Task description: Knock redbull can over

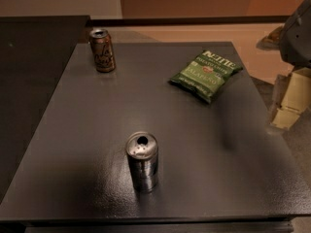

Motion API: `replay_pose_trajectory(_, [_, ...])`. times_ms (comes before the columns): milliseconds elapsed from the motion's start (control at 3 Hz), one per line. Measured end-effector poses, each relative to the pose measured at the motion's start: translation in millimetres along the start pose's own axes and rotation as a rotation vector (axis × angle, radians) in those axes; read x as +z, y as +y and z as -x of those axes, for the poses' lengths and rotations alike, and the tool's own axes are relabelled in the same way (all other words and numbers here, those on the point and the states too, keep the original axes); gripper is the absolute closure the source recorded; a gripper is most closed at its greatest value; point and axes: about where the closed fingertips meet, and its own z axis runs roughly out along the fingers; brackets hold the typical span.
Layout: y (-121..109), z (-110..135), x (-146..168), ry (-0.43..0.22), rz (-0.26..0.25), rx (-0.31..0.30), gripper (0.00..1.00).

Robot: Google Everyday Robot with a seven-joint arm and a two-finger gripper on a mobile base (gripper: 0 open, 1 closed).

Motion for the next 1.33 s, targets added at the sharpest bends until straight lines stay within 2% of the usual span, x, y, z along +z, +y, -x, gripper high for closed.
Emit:
replay_pose_trajectory(333, [23.1, 21.4, 17.8, -0.094, 0.097, -0.063, 0.0])
replay_pose_trajectory(667, [57.8, 49.0, 38.0, -0.201, 0.192, -0.137, 0.0])
replay_pose_trajectory(1000, [87.0, 77.5, 58.3, -0.29, 0.254, -0.188, 0.0])
replay_pose_trajectory(1333, [107.1, 106.0, 72.2, -0.382, 0.278, -0.215, 0.0])
